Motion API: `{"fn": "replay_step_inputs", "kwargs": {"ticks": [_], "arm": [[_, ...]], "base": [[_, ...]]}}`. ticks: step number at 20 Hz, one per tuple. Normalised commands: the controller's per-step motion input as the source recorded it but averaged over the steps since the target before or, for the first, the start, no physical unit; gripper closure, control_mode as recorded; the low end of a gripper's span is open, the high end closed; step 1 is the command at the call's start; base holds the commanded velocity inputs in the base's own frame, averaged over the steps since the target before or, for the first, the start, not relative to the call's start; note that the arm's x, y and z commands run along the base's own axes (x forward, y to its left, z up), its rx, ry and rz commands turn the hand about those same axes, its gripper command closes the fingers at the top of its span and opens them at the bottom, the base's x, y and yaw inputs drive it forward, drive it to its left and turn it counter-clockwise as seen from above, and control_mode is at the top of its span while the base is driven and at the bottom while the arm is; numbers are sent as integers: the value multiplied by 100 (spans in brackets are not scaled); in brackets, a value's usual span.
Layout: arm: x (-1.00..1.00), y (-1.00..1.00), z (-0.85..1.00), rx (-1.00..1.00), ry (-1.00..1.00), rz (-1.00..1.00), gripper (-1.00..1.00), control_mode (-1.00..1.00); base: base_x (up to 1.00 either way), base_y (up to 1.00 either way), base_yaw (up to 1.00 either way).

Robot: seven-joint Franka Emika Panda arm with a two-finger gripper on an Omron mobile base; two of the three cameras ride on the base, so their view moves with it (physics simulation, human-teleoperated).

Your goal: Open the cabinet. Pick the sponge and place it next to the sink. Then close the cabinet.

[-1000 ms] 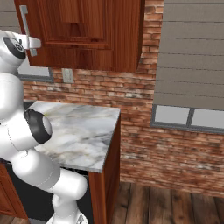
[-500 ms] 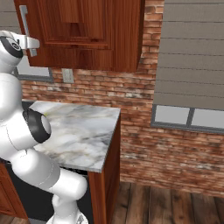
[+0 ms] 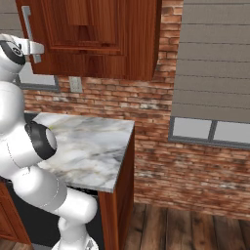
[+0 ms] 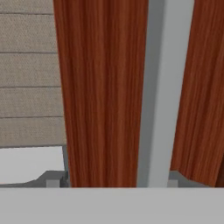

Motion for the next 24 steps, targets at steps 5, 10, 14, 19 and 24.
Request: {"fn": "replay_step_inputs", "kwargs": {"ticks": [5, 10, 14, 19, 24], "arm": [[0, -16, 0, 0, 0, 0, 100, -100], [-3, -40, 0, 1, 0, 0, 100, -100], [-7, -49, 0, 2, 0, 0, 100, -100], [-13, -55, 0, 1, 0, 0, 100, -100], [-27, -65, 0, 1, 0, 0, 100, -100]], "base": [[0, 0, 0], [0, 0, 0], [0, 0, 0], [0, 0, 0], [0, 0, 0]]}}
